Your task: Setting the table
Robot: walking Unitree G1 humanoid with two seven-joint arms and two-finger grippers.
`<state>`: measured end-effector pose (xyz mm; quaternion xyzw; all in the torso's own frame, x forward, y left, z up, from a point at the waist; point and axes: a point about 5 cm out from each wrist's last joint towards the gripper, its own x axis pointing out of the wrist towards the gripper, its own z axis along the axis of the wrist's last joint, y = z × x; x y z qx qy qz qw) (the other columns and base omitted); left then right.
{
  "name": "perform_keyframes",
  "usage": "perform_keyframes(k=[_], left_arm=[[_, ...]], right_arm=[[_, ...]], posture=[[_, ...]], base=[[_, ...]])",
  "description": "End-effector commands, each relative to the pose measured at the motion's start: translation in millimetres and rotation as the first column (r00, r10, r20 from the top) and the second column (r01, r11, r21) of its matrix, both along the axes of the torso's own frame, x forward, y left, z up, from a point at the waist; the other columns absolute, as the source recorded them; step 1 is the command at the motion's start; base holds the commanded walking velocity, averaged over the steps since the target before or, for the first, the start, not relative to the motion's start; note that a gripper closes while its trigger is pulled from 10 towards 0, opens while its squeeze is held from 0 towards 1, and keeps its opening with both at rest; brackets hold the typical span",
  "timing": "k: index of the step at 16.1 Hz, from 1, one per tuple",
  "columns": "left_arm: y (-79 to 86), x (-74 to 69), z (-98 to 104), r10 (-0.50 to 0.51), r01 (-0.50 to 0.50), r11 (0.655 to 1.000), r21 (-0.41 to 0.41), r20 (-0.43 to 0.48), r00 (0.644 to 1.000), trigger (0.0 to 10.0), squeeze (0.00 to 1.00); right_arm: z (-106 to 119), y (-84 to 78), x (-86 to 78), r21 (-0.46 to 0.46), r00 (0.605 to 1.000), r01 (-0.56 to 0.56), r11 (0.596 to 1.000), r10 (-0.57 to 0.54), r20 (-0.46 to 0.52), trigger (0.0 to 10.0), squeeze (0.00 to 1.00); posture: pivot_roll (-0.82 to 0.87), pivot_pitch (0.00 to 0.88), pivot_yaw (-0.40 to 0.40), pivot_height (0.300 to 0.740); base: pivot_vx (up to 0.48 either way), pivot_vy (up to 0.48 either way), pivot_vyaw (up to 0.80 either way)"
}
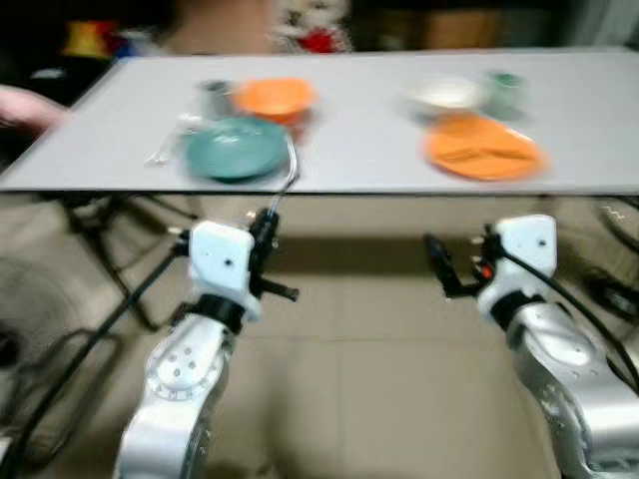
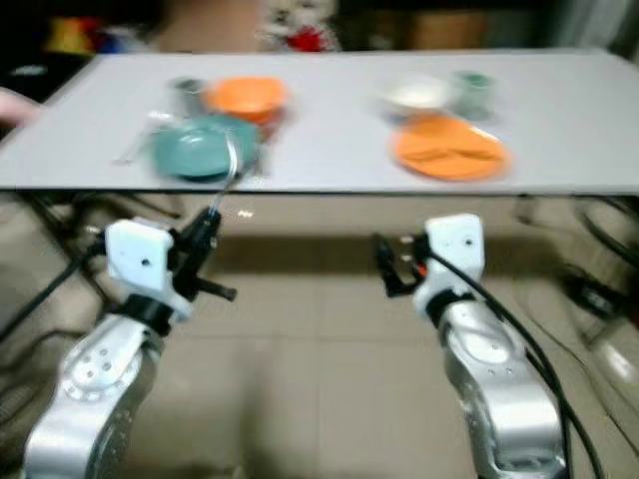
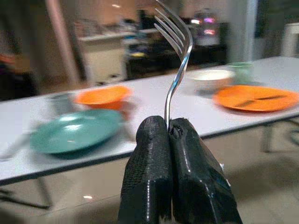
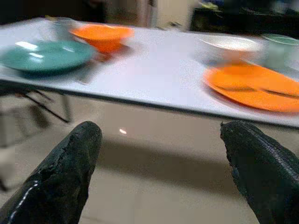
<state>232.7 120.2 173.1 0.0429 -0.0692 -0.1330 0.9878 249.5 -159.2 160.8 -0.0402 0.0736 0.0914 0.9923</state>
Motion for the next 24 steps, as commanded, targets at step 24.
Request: perform_keyframes(k=[24], left_arm=[[-4.4,1.7,-5.9,-0.019,0.019,1.000,-0.015,-0.027,0.999,10.0,0.00]], right_arm=[[1.9,0.6,-0.8,0.003,1.000,-0.006,1.000,0.006,0.005,10.0,0.00]], posture=[[-0.14,0.025,0.059,0.740]], base=[[0.333,0.000,-0.10]])
